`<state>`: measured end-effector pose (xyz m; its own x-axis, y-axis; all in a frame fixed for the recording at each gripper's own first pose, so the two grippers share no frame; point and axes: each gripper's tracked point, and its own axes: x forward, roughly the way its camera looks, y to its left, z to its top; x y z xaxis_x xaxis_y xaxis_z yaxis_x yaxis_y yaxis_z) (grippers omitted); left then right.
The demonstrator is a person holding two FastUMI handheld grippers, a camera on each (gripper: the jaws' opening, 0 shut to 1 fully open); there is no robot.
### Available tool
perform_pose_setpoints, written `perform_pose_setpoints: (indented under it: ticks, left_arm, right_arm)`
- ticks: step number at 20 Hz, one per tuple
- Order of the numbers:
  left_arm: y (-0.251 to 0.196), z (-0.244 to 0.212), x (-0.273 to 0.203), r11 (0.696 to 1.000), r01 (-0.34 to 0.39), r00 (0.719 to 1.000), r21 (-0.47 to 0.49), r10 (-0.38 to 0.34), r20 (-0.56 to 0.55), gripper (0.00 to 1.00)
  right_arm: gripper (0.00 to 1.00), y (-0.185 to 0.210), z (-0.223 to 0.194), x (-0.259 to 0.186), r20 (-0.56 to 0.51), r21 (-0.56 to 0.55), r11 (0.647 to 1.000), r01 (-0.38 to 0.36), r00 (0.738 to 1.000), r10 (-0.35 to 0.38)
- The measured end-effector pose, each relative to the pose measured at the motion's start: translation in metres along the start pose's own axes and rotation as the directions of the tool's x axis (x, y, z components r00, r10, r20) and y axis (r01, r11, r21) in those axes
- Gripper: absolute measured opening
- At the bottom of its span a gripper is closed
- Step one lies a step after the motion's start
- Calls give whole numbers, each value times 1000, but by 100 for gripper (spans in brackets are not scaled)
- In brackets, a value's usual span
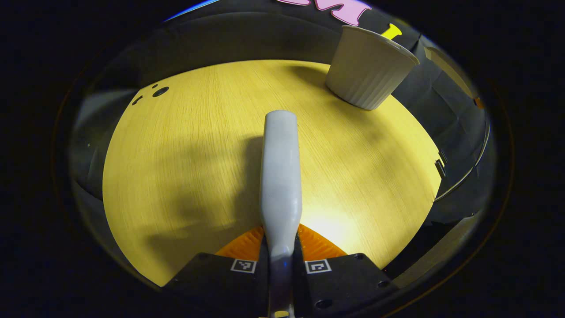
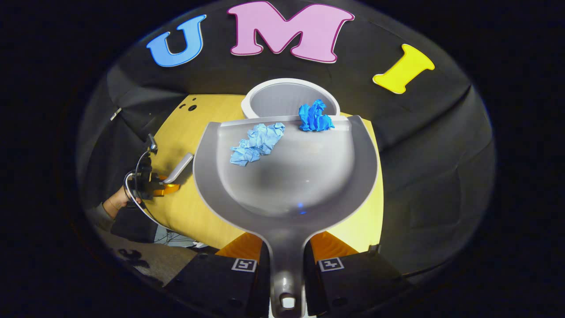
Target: Pick up the small broom and dustpan from the desktop, sweep the trash into the dustpan with the broom, and then empty the trash into the garbage bin.
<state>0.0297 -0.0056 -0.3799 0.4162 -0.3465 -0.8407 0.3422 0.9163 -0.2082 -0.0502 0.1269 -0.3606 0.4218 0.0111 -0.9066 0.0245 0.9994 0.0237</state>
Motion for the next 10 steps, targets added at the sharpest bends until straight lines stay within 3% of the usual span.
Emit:
perform_pose_setpoints:
  ticks: [4,10]
  left_arm:
    - [6,-8,6,1000,-3,1000,-23,3,-3,26]
    - [7,-7,9,1000,-1,1000,-24,1,2,26]
  right_arm:
    - [36,9,-13,21,12,-36,998,52,999,-52]
    - [35,1,4,7,-51,-185,969,162,983,-175]
